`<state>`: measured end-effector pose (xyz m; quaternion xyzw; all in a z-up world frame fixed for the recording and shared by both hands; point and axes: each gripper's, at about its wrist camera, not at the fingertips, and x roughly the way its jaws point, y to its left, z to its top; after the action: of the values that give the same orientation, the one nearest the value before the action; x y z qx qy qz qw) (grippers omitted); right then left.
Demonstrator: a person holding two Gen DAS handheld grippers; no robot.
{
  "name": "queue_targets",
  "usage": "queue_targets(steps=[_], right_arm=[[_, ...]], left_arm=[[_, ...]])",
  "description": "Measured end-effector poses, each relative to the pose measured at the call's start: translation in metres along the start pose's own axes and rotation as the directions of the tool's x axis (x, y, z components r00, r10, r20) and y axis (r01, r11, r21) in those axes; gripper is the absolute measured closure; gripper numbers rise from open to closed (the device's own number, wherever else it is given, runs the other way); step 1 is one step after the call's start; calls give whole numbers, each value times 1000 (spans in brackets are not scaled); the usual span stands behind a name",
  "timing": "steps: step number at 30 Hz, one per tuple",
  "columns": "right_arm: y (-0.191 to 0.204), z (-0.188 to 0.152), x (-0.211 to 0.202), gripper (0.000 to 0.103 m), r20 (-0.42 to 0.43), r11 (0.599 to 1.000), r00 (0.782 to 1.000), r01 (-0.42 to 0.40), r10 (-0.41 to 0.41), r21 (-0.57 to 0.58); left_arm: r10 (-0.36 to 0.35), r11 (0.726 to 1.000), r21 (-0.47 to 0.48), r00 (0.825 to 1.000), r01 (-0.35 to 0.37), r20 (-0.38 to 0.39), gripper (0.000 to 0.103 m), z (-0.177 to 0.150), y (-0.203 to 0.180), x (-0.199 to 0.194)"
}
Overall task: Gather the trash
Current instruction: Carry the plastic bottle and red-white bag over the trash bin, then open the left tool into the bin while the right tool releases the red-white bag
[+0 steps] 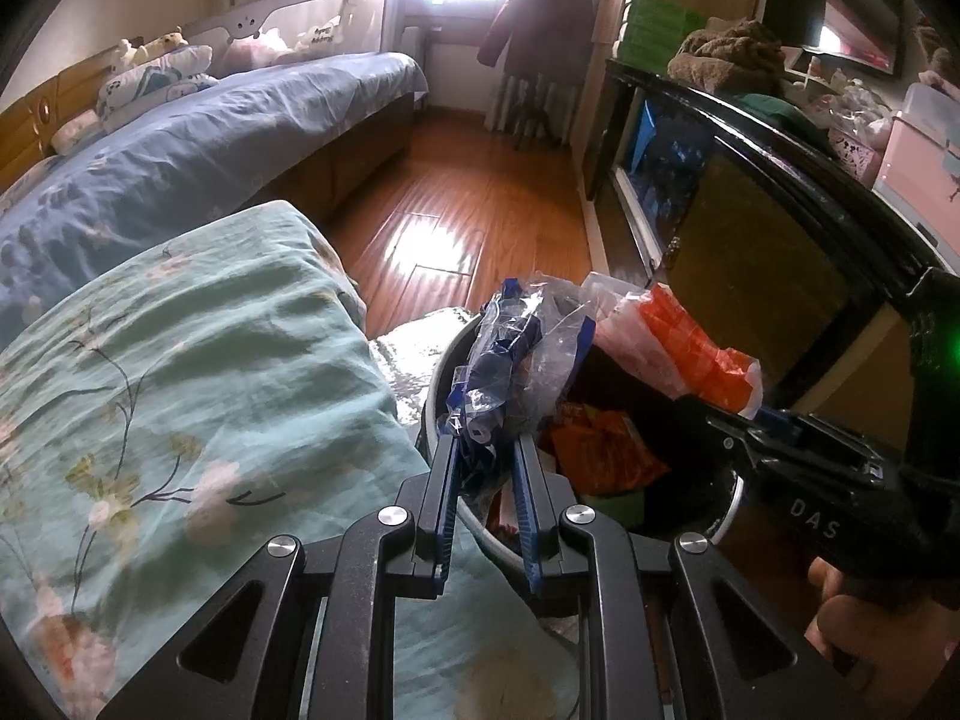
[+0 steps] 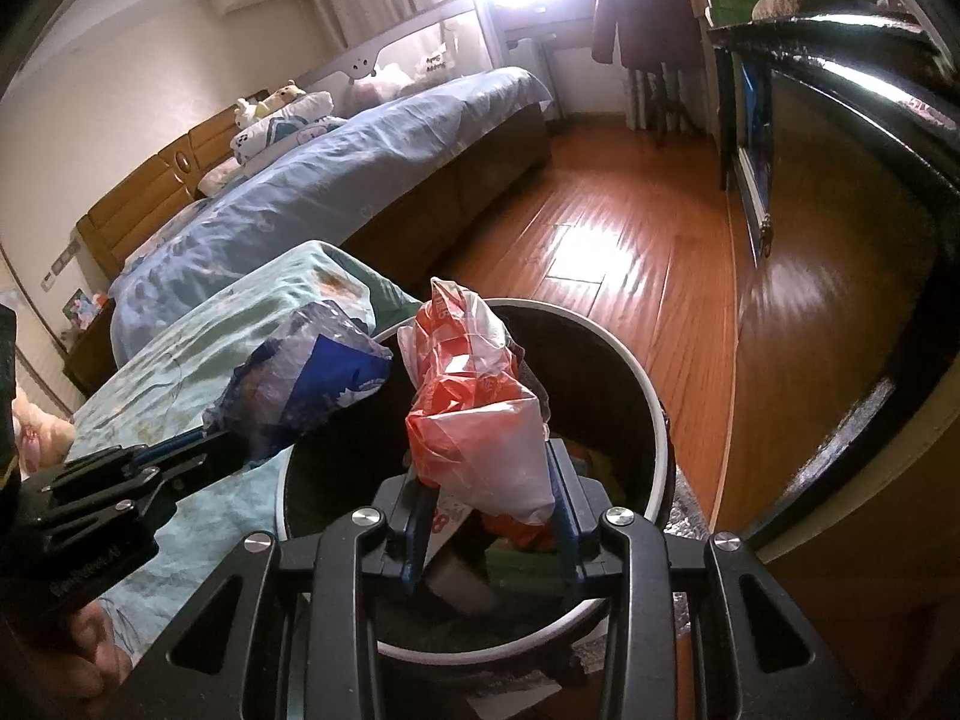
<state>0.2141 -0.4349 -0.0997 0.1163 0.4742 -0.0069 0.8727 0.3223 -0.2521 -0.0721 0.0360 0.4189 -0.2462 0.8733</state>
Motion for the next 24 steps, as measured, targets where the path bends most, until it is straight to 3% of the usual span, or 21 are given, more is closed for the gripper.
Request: queue_targets(steps=[20,24], right_arm=[[-5,3,8,65,-30,999,1000,-8,8,32],[-7,4,6,59,-30,998,999,-21,22,53]], left_arm=[[-5,1000,13,1000,5,-22,86,7,-8,12],[-8,1000,16,1000,8,-24,80,8,-10,12]])
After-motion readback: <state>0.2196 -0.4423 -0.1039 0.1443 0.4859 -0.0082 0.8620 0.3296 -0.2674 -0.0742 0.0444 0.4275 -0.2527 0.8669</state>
